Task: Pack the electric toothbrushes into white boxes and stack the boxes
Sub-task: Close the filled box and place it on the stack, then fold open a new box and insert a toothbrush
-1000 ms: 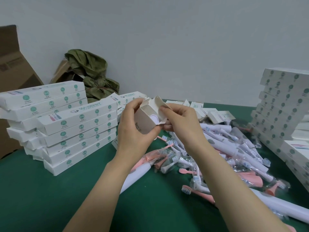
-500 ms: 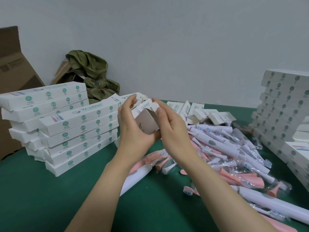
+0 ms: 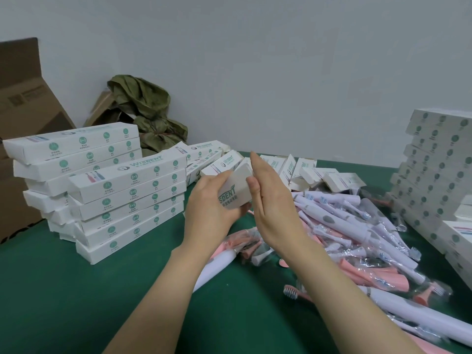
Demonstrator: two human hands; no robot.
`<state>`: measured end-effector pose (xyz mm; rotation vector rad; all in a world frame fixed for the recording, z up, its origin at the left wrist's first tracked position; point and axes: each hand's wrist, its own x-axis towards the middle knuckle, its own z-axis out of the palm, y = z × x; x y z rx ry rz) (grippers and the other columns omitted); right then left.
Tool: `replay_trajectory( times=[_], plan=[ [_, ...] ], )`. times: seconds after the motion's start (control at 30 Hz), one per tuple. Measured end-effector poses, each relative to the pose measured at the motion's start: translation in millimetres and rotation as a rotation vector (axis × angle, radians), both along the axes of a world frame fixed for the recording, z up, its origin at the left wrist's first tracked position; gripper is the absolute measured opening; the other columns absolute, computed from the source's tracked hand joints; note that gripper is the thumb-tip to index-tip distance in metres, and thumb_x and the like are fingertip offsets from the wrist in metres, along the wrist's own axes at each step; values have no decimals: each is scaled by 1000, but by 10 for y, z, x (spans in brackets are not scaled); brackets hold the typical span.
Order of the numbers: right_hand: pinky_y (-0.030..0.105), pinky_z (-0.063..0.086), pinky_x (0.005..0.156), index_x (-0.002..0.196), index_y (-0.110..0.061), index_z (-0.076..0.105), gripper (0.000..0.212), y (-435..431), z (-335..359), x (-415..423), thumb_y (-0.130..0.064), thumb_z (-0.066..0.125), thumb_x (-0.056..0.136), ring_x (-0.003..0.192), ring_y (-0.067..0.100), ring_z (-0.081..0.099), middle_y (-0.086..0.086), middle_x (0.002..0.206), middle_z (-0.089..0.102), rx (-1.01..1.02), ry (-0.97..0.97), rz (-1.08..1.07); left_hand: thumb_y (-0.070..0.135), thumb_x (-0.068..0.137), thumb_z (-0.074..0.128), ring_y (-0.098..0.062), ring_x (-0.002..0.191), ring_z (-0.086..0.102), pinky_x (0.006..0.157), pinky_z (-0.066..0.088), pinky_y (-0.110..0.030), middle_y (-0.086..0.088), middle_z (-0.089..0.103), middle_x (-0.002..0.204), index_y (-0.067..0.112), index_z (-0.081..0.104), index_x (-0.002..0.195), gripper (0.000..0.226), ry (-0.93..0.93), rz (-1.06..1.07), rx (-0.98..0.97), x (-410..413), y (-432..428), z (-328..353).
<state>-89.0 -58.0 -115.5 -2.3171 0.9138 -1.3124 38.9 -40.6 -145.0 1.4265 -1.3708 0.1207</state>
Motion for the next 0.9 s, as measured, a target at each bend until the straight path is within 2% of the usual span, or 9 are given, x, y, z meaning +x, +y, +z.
replay_trajectory(
  times=[0.17,0.3,0.4,0.5,0.6,0.67,0.73,0.8,0.9],
  plan=[
    [-6,-2,99,151,-9,16,52,-14,-33,15,-23,31,103,143,13,16,7,157,21,-50,71,-12,46,62,69,-5,92,49,71,34,-8,8,58,103,27,63,121,62,16,-20,10,-3,1,12],
    [-6,-2,99,150,-8,14,52,-19,-87,37,-19,32,103,142,15,18,9,156,22,-49,62,-30,58,63,57,-9,96,50,76,42,-22,7,56,104,25,61,122,68,26,-31,29,-39,-16,-30],
    [-7,7,97,148,-6,22,49,-48,-109,-20,-16,34,102,131,7,29,7,147,36,-37,11,-27,54,64,67,-9,105,47,83,45,-26,16,43,111,34,49,128,69,61,-81,107,-95,-35,-70],
    [-7,14,93,147,-7,28,47,-84,-90,-35,-17,37,101,115,-9,31,-7,130,41,14,-156,-98,38,64,81,-9,108,40,92,45,-35,19,34,109,35,38,124,74,-26,-41,185,-45,-36,-86],
    [25,30,111,147,-14,28,50,-66,-103,-41,-26,41,100,131,10,38,-5,146,38,132,-290,-148,39,68,80,-8,96,47,75,50,-32,17,43,103,38,40,112,60,-56,-38,200,50,-13,-68],
    [31,42,97,140,-17,38,44,-20,-137,-65,-30,45,98,121,16,49,-4,137,47,142,-365,-202,42,69,79,-8,94,48,75,50,-32,16,46,103,40,44,115,58,-108,-23,180,33,13,-39],
    [19,39,87,134,-18,43,38,10,-176,-124,-31,45,98,112,10,50,-7,128,50,173,-468,-224,44,70,79,-10,96,49,80,49,-37,12,51,106,38,49,123,61,-104,10,158,17,35,62],
    [20,38,88,125,-21,48,28,-17,-220,-229,-30,43,100,108,9,52,-7,122,54,281,-569,-246,45,70,78,-12,94,51,79,49,-37,9,55,104,36,54,127,63,-109,74,143,84,53,291],
    [20,41,75,114,-20,50,17,-74,-315,-363,-18,46,98,88,4,56,-1,112,58,429,-379,-302,44,69,79,-14,88,60,71,52,-33,10,65,97,33,64,109,44,-162,198,215,360,61,805]
  ],
)
